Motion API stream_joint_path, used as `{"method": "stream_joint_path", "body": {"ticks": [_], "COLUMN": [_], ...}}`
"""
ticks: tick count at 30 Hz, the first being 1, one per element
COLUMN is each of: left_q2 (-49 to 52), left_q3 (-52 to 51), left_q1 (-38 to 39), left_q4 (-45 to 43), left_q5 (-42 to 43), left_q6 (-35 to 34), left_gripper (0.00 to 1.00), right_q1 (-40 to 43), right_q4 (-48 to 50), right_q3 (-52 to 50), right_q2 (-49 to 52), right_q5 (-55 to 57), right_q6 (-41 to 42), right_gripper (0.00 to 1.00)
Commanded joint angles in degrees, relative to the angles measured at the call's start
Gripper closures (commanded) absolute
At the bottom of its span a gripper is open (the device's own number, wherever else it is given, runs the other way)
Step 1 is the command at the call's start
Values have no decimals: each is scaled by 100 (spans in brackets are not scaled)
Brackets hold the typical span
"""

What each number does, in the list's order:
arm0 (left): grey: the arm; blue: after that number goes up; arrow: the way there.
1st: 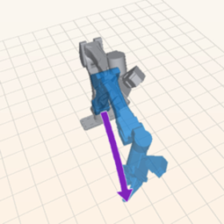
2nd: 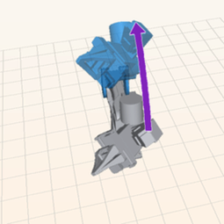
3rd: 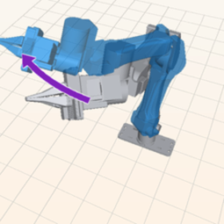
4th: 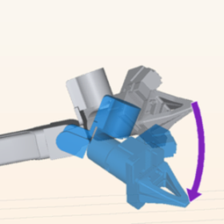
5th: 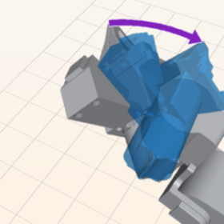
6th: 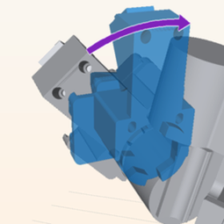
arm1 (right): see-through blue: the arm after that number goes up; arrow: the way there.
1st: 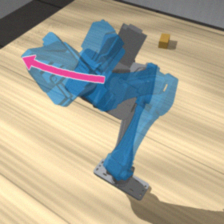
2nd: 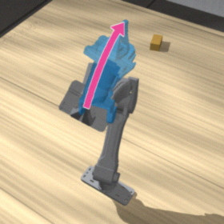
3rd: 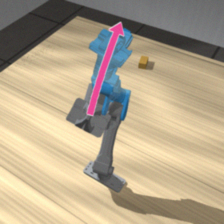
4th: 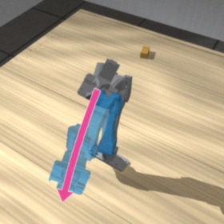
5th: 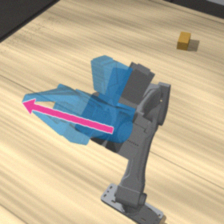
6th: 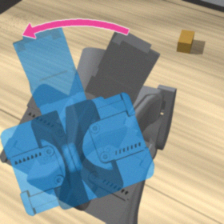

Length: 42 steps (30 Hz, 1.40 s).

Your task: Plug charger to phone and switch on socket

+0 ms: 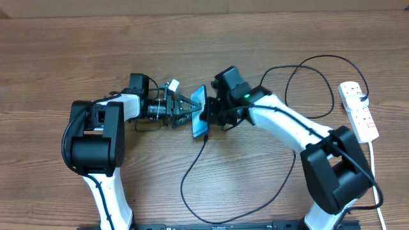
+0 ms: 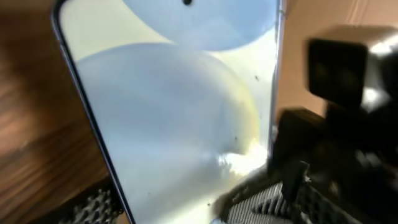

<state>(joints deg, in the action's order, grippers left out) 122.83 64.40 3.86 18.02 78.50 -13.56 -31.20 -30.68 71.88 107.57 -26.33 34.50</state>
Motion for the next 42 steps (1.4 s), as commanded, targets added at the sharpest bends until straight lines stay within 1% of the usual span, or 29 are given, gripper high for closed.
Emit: {"method": "stream_joint_path", "body": {"ticks": [1,3,6,10,12,15,19,21,26,29,34,39,40,41,42], "left_q2": [-35,-35,-35,-37,-37,-37,-37,-37,-37,-37,-37,-37,-37,-37,-37], "left_q3": [24,26,26,26,26,26,26,26,26,26,26,26,26,26,26], "left_q1": [101,96,96,98,98,98,98,98,98,103,105,105,109,111,116], "left_q4": [-249,-479,-1178,-2028,-2406,-2966,-3858,-4459,-5683,-6242,-6671,-6677,-6677,-6677,-6679], "left_q5": [1207,1207,1209,1209,1209,1209,1207,1209,1209,1211,1213,1211,1213,1211,1213], "left_q6": [-90,-295,-960,-1875,-2295,-2977,-3976,-4614,-5705,-6203,-6684,-6795,-6813,-6848,-6900], "left_gripper": [26,28,33,43,46,46,48,51,57,59,58,57,55,50,40], "right_q1": [33,66,48,37,37,44,44,44,44,46,149,420,479,533,577], "right_q4": [334,476,490,492,494,629,852,876,894,986,1241,1311,1327,1335,1346], "right_q3": [98,98,98,98,98,98,98,98,98,98,98,98,98,98,98], "right_q2": [-85,-85,-83,-83,-83,-83,-83,-83,-83,-83,-83,-83,-83,-83,-83], "right_q5": [-1779,-2120,-2175,-1908,-1725,-1674,-1458,-1163,-828,-671,-671,-673,-675,-678,-699], "right_q6": [-219,-216,-216,-210,-136,-96,227,345,361,367,295,278,278,280,280], "right_gripper": [96,96,96,96,96,96,96,96,96,96,96,96,96,96,96]}}
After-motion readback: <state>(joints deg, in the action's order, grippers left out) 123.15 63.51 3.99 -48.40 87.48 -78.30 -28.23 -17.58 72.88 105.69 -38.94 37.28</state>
